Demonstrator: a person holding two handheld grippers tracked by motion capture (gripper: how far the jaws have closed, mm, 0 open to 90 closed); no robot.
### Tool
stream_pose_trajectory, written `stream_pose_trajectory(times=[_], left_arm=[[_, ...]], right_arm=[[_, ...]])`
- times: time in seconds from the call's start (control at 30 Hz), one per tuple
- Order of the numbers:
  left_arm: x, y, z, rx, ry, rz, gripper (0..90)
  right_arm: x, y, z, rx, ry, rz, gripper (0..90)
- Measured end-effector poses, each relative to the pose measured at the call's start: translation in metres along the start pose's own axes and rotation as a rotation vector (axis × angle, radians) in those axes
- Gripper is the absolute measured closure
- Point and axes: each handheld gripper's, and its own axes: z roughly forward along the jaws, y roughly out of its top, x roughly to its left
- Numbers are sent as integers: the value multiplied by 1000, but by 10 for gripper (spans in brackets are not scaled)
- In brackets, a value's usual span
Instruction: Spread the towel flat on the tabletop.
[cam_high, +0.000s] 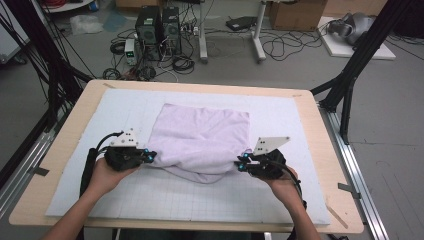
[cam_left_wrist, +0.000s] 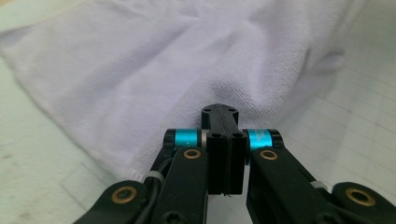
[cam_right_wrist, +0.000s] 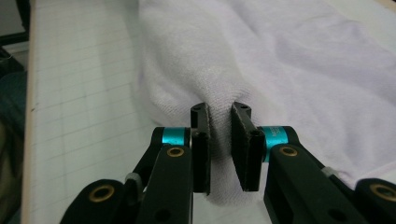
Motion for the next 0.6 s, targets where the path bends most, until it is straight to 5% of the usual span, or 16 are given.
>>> stream_pose_trajectory(times=[0.2,0.4,0.6], left_arm=[[35,23,20,-40,83,-85,898],[68,35,55,12,159,-152,897],[76,31,51,19,142,-186,752]], right_arm=[[-36,13,11,9,-43,68,793],[-75,22,36,53,-85,143,787],[-90,11,44,72,-97,199,690]])
